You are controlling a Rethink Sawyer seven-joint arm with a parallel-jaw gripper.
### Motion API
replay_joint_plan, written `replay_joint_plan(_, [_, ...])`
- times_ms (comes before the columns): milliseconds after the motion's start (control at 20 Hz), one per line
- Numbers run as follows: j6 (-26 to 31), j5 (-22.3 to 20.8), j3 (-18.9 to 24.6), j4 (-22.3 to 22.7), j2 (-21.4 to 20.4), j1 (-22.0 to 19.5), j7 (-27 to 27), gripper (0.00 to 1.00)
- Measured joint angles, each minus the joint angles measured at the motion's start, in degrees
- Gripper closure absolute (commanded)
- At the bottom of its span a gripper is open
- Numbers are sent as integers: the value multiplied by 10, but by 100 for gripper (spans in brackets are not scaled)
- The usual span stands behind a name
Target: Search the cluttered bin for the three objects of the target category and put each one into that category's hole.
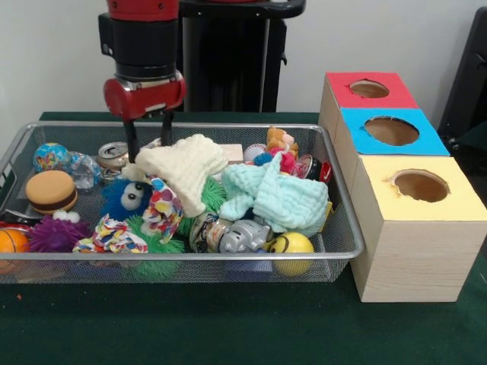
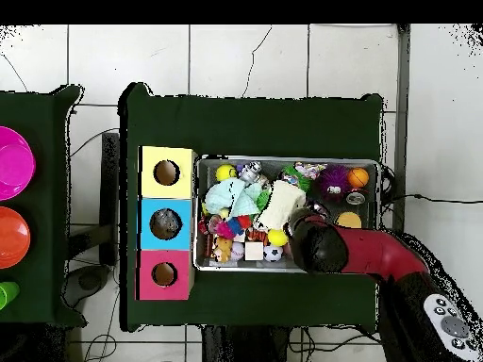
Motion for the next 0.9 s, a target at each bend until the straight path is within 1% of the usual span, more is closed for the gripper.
replay_joint_plan(200, [9, 0, 4, 18, -22, -27, 0, 0])
replay_joint_plan(500, [26, 0, 9, 32, -47, -60, 0, 0])
replay_joint_plan(700, [30, -1, 10, 34, -56, -73, 0, 0])
replay_joint_plan(900, [30, -1, 10, 34, -55, -78, 0, 0])
